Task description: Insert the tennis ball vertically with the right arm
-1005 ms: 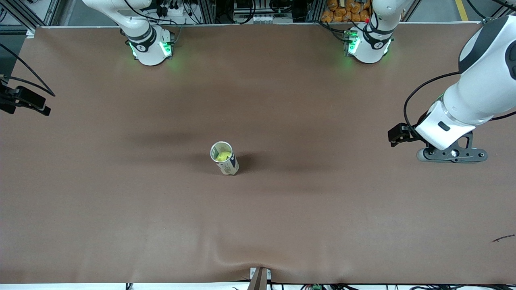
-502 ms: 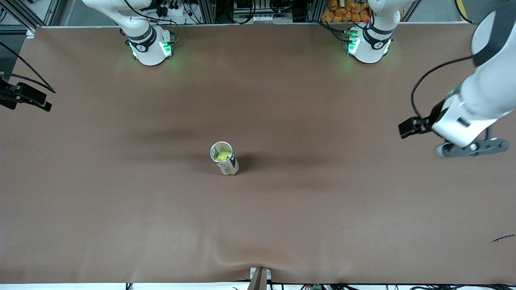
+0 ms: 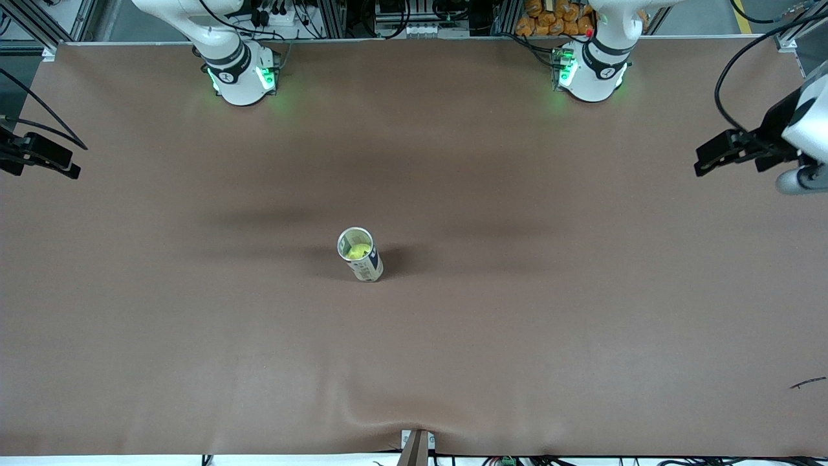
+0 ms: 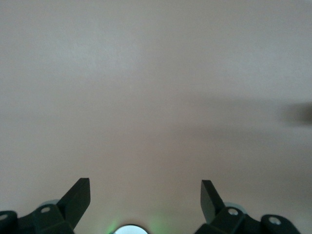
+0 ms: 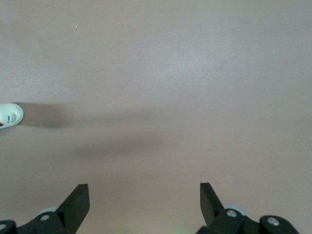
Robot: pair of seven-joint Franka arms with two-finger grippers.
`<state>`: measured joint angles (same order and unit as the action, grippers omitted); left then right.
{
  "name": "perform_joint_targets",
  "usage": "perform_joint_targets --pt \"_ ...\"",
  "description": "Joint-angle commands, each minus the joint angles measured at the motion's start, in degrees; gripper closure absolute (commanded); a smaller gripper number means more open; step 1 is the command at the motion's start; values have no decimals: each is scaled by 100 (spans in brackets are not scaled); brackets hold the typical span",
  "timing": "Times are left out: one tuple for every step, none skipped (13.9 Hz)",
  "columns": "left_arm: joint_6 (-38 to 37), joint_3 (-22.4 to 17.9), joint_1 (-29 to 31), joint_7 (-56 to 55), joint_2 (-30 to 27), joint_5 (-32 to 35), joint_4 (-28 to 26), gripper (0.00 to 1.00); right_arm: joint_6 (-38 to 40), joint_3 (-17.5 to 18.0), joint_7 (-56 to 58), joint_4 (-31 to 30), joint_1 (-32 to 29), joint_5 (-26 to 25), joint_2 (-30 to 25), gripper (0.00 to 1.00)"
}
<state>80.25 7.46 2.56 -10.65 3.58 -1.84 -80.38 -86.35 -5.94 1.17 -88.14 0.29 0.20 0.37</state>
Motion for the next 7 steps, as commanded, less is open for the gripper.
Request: perform_joint_targets --pt "201 -973 -720 211 -874 -282 -1029 0 -13 5 -3 51 15 -99 -19 0" --pt "236 -983 -730 229 -1094 -282 -1284 0 -57 5 -3 51 6 -107 -19 0" --pt "237 -975 -722 230 -1235 -282 -1435 0 -66 5 -3 51 -3 -107 -19 0" --pt "237 -957 -713 230 -1367 -273 -1558 0 -66 5 -3 51 -3 -99 -19 0" --pt "237 -948 -713 238 -1508 -247 -1707 0 -49 5 -3 51 -3 -99 -28 0" --pt "237 -853 -669 238 -1579 -212 -1752 0 -31 5 -12 51 6 -99 -28 0" --pt "237 -678 -538 238 -1640 -194 -1779 0 -23 5 -12 51 6 -90 -28 0"
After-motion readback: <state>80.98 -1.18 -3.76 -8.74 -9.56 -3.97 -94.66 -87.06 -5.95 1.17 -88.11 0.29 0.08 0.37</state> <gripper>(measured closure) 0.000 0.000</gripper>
